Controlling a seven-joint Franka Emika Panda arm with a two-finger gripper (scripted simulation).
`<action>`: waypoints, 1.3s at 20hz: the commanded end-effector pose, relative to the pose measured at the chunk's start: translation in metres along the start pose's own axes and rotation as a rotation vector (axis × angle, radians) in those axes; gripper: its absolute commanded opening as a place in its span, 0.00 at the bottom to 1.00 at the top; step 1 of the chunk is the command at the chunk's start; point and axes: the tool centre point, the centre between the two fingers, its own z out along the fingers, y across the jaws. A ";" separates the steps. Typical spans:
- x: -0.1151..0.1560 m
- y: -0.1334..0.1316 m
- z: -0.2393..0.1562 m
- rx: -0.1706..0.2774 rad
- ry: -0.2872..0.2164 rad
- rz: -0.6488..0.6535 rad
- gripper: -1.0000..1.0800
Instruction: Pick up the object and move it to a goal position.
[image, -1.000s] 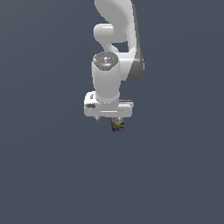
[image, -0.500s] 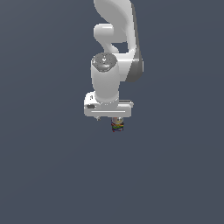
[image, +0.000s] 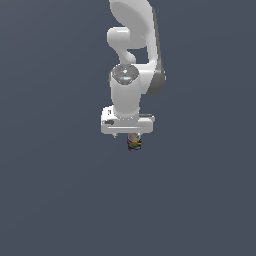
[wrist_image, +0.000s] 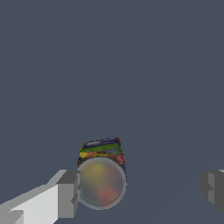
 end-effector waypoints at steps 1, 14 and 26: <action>-0.007 -0.007 0.009 -0.003 0.003 -0.025 0.96; -0.040 -0.035 0.042 -0.014 0.019 -0.136 0.96; -0.041 -0.035 0.069 -0.013 0.019 -0.137 0.96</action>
